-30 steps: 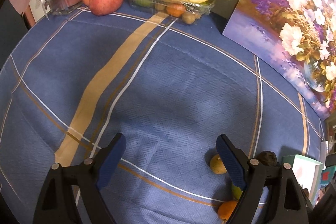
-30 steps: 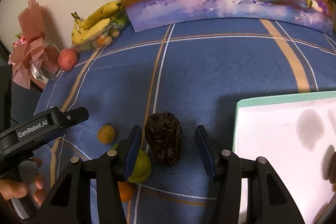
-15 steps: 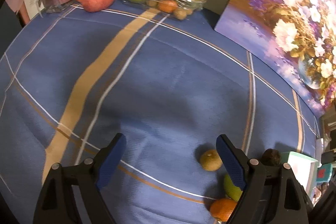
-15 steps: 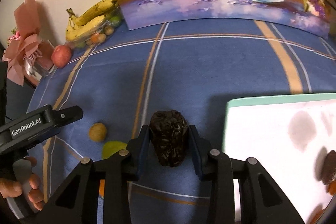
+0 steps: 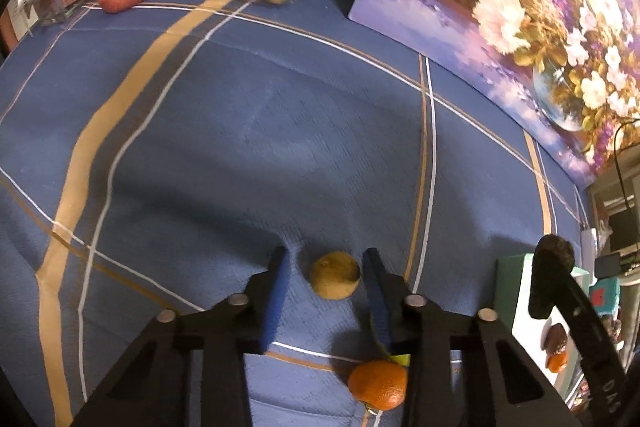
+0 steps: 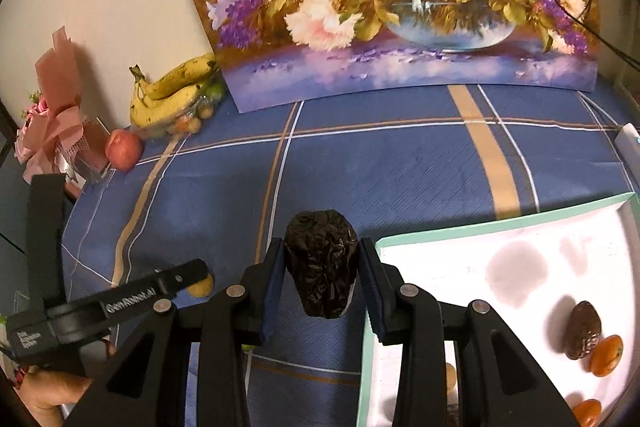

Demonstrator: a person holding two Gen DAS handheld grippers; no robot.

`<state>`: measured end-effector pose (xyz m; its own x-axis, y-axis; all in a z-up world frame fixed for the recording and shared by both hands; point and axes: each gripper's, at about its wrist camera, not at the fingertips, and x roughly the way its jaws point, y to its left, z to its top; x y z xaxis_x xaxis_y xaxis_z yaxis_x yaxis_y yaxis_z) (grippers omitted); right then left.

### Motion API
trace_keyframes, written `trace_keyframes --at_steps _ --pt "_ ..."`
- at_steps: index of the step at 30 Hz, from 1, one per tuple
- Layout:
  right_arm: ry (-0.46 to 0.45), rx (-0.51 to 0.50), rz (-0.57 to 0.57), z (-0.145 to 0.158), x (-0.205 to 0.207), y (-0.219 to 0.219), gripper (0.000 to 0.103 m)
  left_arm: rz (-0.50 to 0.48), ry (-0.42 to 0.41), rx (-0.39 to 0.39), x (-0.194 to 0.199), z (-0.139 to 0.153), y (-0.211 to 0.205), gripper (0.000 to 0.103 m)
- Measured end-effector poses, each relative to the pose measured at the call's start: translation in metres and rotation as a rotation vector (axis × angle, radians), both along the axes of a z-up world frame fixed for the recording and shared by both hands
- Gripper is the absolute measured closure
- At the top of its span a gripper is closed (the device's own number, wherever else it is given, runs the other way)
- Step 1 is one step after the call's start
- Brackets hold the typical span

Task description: Organize fruits

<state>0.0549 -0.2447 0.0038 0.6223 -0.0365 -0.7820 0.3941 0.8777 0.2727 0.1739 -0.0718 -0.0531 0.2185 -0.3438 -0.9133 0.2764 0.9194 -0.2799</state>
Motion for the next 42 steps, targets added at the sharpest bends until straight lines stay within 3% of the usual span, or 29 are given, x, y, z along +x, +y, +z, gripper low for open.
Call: trace_keyframes --at_steps 3,27,42 --pt "-0.004 0.0 -0.002 0.003 -0.004 -0.001 0.065 -0.009 0.007 -0.012 -0.002 0.0 -0.003 0.075" --pt "-0.007 0.027 -0.128 0.028 -0.048 -0.055 0.065 -0.072 -0.17 -0.066 -0.039 0.081 -0.037 0.075" --pt "-0.02 0.007 -0.17 0.049 -0.08 -0.083 0.065 -0.167 -0.228 -0.045 -0.076 0.104 -0.081 0.075"
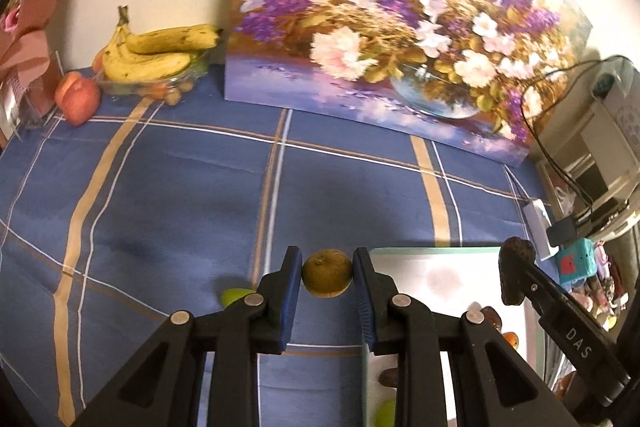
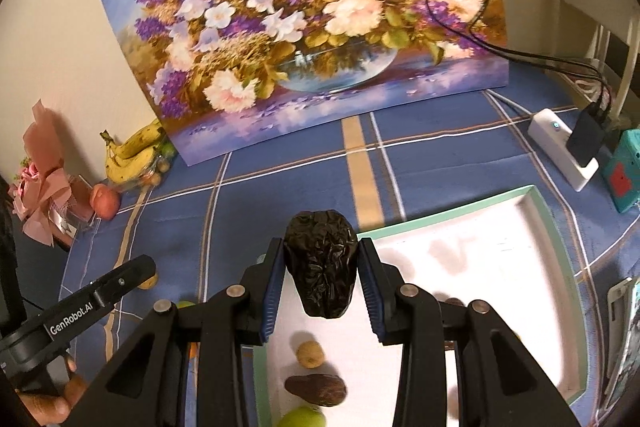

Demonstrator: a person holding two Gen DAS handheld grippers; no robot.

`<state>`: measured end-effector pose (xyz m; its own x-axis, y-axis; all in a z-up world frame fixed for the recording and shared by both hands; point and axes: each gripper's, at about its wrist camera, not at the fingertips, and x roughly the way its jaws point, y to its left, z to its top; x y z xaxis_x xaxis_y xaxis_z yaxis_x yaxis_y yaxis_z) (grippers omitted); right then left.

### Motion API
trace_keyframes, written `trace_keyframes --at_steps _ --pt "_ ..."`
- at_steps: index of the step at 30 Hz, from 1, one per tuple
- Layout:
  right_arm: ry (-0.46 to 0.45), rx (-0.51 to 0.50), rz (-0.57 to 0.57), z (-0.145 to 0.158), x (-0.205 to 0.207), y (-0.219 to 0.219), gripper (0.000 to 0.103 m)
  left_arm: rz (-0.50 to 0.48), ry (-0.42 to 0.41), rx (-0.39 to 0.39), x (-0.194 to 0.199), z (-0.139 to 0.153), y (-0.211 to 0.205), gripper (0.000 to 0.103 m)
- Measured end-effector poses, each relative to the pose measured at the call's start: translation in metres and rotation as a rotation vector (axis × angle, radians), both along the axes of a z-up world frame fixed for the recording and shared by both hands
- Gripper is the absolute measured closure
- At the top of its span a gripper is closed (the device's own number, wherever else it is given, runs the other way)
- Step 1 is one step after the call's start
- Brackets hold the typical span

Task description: Organize fruits

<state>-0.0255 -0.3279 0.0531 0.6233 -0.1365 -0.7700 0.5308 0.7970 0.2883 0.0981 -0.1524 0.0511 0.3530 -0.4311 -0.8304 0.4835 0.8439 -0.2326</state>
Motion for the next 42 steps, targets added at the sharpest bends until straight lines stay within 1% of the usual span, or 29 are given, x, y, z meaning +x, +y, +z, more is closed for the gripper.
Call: trace_keyframes --at_steps 5,9,13,17,23,31,37,42 --pt "0.01 -0.004 -0.033 0.0 -0.012 -0.016 0.065 -0.046 -0.003 0.025 -0.011 -0.006 -0.022 0.075" --pt "0.034 -0.016 -0.059 -0.004 -0.019 -0.028 0.065 -0.082 0.013 0.049 -0.018 -0.019 -0.04 0.075" --pt "0.064 -0.022 -0.082 -0.012 -0.025 -0.039 0.065 -0.116 0.011 0.082 -0.026 -0.032 -0.058 0.075" --pt "0.093 -0.016 -0.103 -0.025 -0.027 -0.05 0.065 -0.152 0.023 0.09 -0.033 -0.049 -0.074 0.075" --pt "0.126 -0.011 -0.126 -0.046 -0.031 -0.065 0.065 -0.155 0.038 0.12 -0.035 -0.072 -0.086 0.075" --pt "0.17 0.016 -0.147 -0.072 -0.034 -0.08 0.065 -0.149 0.04 0.155 -0.034 -0.09 -0.094 0.075" --pt "0.19 0.037 -0.151 -0.084 -0.035 -0.085 0.065 -0.15 0.022 0.166 -0.035 -0.091 -0.098 0.075" --pt "0.191 0.037 -0.148 -0.083 -0.035 -0.085 0.065 -0.147 0.031 0.167 -0.034 -0.091 -0.096 0.075"
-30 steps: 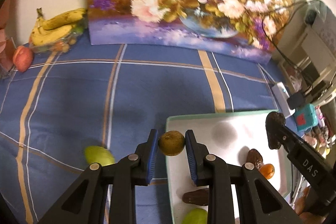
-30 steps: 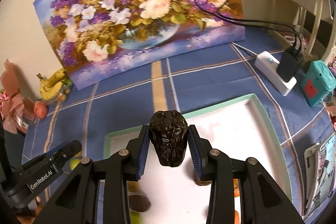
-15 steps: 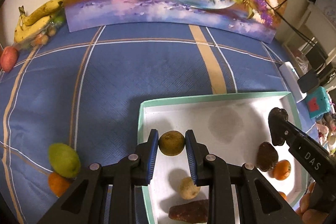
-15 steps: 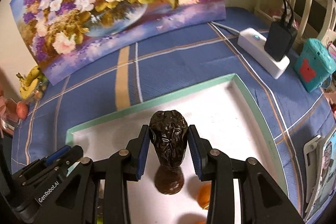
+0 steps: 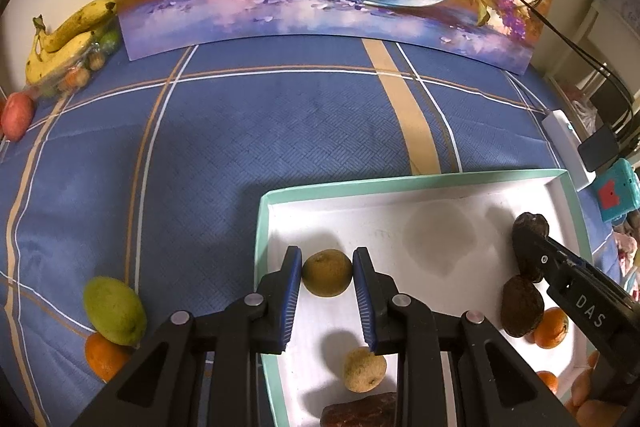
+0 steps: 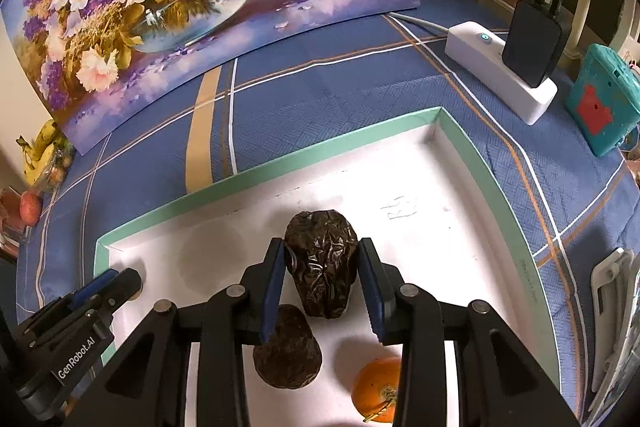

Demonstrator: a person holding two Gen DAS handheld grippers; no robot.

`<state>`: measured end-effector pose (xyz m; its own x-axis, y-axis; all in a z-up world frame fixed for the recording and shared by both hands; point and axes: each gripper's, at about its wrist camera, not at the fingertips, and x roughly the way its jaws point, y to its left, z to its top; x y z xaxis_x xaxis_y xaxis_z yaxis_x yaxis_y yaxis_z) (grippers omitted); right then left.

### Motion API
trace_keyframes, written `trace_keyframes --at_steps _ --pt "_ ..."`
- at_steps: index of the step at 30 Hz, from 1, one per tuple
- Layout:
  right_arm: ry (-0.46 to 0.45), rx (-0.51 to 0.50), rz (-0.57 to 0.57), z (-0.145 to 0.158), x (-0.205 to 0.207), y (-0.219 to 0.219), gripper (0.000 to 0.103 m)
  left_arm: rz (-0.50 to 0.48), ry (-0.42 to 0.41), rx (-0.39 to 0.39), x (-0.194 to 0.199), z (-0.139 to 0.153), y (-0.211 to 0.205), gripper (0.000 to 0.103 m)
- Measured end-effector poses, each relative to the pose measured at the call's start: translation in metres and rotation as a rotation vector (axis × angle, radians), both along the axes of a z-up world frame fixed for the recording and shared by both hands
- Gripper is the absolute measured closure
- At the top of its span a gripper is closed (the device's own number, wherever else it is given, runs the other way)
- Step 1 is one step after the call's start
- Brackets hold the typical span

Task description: Organize fruits

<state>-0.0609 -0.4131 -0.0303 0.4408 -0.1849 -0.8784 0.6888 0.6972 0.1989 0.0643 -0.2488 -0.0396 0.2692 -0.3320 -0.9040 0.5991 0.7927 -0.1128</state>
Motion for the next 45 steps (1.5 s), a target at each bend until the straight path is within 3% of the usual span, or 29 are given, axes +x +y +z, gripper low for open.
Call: trace_keyframes --at_steps 10,20,29,30,31,32,34,35,36,40,42,45 --pt "0.02 0.006 0.012 0.001 0.002 0.003 0.065 0.017 0.023 0.001 0.003 0.007 0.006 0.074" --pt "0.013 -0.021 0.025 0.021 0.0 0.014 0.062 0.031 -0.002 -0.034 0.001 0.039 0.019 0.074" --pt "-0.002 -0.043 0.045 0.041 -0.002 0.023 0.062 0.062 -0.008 -0.042 0.005 0.05 0.031 0.073" --pt "-0.003 -0.045 0.047 0.042 -0.001 0.024 0.062 0.072 -0.008 -0.037 0.006 0.049 0.032 0.061" --pt "-0.003 -0.045 0.047 0.042 -0.001 0.024 0.062 0.087 -0.009 -0.03 0.008 0.048 0.034 0.039" --pt "-0.003 -0.044 0.048 0.042 0.0 0.025 0.062 0.091 -0.011 -0.029 0.009 0.048 0.037 0.031" --pt "-0.001 -0.042 0.052 0.041 0.001 0.026 0.054 0.118 -0.011 -0.029 0.012 0.045 0.042 0.028" --pt "0.001 -0.042 0.054 0.04 0.002 0.026 0.04 0.131 -0.012 -0.021 0.013 0.043 0.045 0.027" --pt "0.002 -0.042 0.059 0.039 0.002 0.027 0.035 0.145 -0.017 -0.01 0.015 0.041 0.047 0.025" --pt "0.017 -0.049 0.076 0.034 0.006 0.03 0.033 0.185 -0.044 0.04 0.02 0.032 0.054 0.014" --pt "0.029 -0.061 0.08 0.032 0.008 0.031 0.024 0.203 -0.052 0.055 0.022 0.028 0.058 0.011" --pt "0.039 -0.065 0.085 0.029 0.009 0.032 0.024 0.222 -0.07 0.076 0.026 0.026 0.062 0.001"
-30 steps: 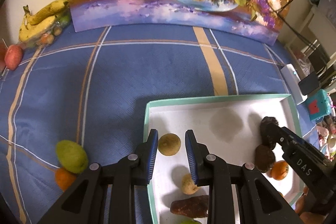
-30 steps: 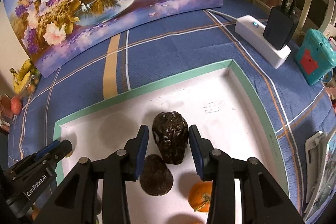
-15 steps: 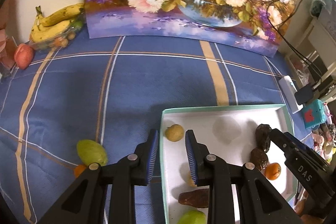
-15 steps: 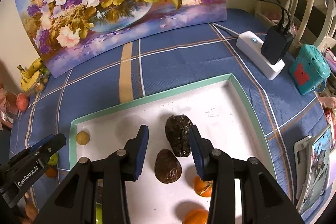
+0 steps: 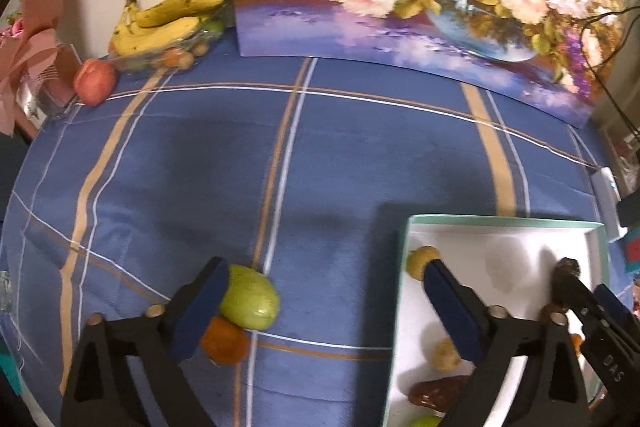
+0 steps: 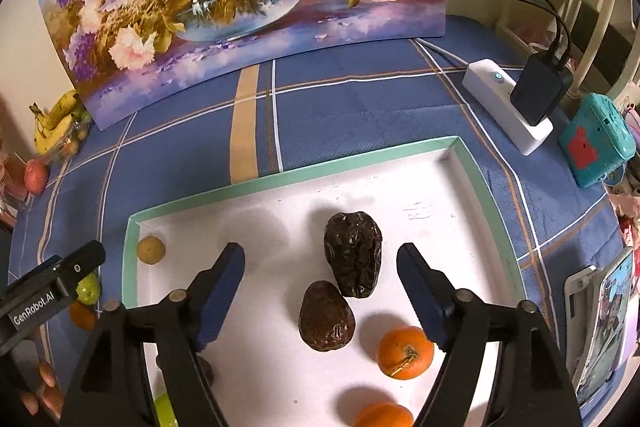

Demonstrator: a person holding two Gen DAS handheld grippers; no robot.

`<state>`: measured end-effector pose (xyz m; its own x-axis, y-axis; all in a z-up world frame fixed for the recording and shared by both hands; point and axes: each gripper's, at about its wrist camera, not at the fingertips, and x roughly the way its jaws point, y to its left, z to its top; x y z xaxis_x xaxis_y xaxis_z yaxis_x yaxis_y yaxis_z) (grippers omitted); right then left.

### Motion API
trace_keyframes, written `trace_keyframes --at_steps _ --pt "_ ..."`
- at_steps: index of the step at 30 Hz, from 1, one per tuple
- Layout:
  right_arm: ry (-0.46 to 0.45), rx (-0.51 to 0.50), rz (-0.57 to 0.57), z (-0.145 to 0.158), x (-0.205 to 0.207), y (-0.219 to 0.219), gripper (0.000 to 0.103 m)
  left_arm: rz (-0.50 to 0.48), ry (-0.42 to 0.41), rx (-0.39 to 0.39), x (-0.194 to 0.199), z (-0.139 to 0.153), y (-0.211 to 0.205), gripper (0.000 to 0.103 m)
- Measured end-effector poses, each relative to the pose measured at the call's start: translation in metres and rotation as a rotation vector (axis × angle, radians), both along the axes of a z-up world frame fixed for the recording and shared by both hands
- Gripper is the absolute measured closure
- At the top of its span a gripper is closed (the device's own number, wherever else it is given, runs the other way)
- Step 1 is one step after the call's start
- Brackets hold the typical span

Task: Organize fruits
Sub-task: 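Lower the small fruit and the date into the tray and open both tools, then withdraw both open tools from the tray toward the orange and green pear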

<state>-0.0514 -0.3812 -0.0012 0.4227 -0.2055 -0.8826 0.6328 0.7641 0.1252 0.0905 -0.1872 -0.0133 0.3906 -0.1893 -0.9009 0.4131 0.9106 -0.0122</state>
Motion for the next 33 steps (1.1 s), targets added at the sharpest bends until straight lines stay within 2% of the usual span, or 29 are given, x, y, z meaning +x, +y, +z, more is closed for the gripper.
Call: trace_keyframes --at_steps 11,24,33 --pt "0.016 -0.005 0.0 -0.009 0.003 -0.002 0.021 0.032 -0.019 0.046 0.01 -0.007 0.006 0.0" --pt "0.008 -0.026 -0.019 -0.019 0.007 -0.006 0.02 0.052 -0.023 0.041 0.018 -0.016 0.012 0.0" --pt "-0.026 -0.026 -0.022 -0.013 0.008 0.0 0.019 0.027 -0.03 0.038 0.014 -0.006 0.015 0.0"
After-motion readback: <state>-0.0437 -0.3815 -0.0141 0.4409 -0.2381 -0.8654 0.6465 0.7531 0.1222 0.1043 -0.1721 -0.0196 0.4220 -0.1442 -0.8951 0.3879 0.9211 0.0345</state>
